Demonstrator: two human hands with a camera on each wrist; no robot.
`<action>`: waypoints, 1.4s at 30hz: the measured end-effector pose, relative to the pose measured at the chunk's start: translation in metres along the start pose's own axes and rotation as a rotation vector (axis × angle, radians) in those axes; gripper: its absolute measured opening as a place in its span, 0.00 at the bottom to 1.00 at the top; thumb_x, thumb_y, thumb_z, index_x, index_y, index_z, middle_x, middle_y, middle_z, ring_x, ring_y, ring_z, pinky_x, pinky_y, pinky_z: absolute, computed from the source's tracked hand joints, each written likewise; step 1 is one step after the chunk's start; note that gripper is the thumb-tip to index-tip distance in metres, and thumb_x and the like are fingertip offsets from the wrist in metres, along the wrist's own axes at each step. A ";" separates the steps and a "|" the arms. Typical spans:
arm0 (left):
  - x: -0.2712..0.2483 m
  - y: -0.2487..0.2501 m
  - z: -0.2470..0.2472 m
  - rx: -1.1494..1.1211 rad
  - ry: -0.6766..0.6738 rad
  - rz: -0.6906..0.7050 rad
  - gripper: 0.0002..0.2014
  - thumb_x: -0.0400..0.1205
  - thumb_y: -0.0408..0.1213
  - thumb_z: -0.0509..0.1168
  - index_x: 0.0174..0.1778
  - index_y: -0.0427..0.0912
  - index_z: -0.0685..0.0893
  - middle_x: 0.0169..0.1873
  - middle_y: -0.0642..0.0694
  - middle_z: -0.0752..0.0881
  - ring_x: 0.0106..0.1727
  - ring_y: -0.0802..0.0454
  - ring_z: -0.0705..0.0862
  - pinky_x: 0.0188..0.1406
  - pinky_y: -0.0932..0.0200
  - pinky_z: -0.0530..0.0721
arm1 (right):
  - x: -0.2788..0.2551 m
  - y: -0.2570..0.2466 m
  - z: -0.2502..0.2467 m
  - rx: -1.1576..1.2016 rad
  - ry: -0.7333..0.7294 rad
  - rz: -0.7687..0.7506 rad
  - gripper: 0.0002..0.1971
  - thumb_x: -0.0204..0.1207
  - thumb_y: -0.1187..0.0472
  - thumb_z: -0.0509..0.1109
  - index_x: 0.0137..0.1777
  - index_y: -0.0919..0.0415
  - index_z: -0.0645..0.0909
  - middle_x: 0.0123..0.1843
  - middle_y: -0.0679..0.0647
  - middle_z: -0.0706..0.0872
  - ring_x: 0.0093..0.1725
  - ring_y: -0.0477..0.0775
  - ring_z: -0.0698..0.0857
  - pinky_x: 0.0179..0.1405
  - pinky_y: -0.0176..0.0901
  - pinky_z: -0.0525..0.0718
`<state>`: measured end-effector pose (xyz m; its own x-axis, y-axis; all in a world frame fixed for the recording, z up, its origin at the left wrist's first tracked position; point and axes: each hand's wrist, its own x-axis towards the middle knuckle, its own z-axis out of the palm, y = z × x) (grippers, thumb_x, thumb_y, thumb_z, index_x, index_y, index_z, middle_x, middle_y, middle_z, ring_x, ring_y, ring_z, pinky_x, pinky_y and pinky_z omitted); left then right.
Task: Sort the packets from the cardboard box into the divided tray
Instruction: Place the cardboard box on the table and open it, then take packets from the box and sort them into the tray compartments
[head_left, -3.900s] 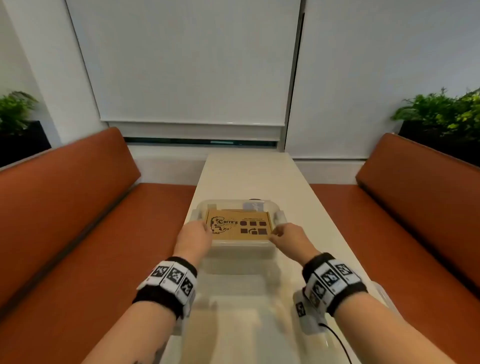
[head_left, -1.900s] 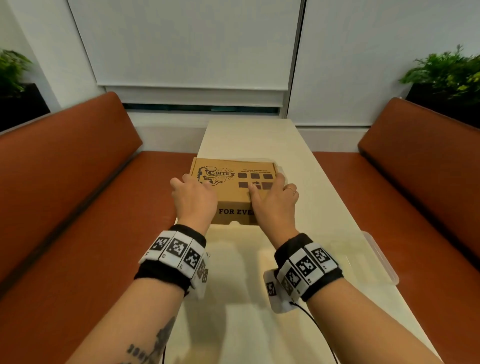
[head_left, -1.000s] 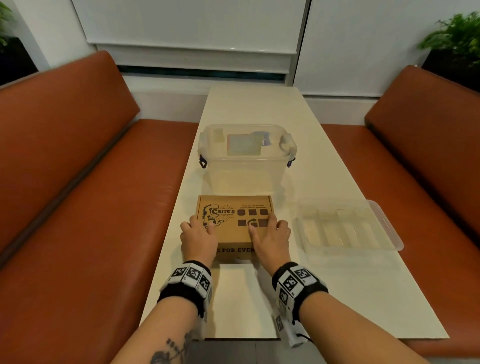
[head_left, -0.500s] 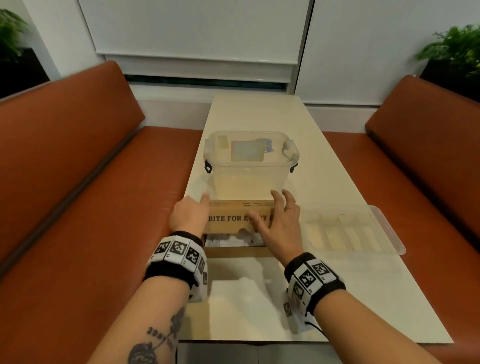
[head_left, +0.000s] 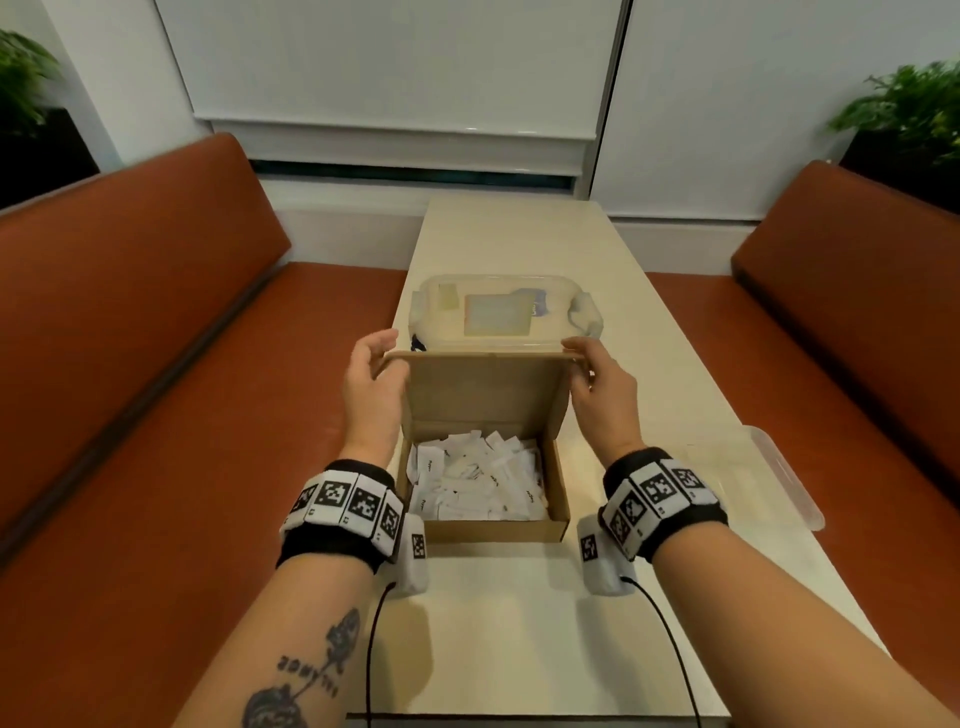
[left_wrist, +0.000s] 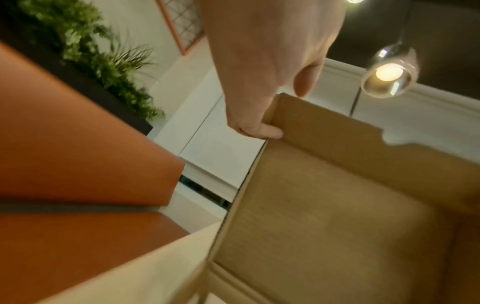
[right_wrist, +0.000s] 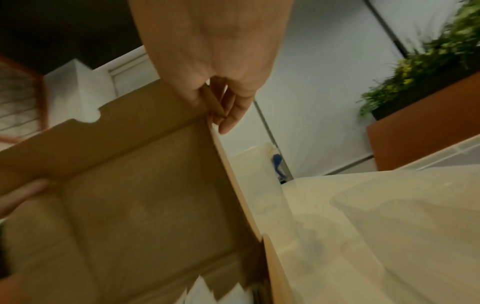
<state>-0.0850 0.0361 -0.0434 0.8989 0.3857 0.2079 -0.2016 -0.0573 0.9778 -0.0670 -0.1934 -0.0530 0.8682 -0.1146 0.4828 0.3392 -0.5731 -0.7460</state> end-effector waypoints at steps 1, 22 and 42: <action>0.002 -0.002 -0.002 0.061 -0.027 0.037 0.17 0.79 0.27 0.62 0.61 0.48 0.79 0.60 0.49 0.81 0.62 0.54 0.80 0.55 0.67 0.80 | 0.007 0.002 -0.002 0.013 -0.004 0.014 0.07 0.81 0.66 0.64 0.54 0.60 0.82 0.45 0.51 0.85 0.41 0.43 0.80 0.42 0.29 0.72; 0.048 -0.037 -0.001 0.574 -0.109 -0.026 0.13 0.84 0.43 0.64 0.59 0.40 0.81 0.49 0.47 0.84 0.48 0.50 0.81 0.48 0.57 0.76 | 0.031 0.017 0.020 0.132 -0.142 0.265 0.20 0.78 0.56 0.69 0.69 0.51 0.71 0.49 0.45 0.83 0.47 0.42 0.82 0.43 0.29 0.77; 0.028 -0.047 0.002 0.648 0.134 0.019 0.15 0.77 0.45 0.72 0.48 0.40 0.76 0.43 0.48 0.78 0.42 0.52 0.75 0.34 0.64 0.68 | -0.001 0.019 0.019 -0.126 0.134 0.369 0.15 0.73 0.53 0.72 0.42 0.58 0.68 0.35 0.47 0.73 0.34 0.49 0.72 0.34 0.41 0.68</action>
<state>-0.0498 0.0474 -0.0830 0.8327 0.4882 0.2613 0.0958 -0.5918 0.8004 -0.0541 -0.1887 -0.0762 0.8658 -0.4304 0.2552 -0.0399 -0.5678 -0.8222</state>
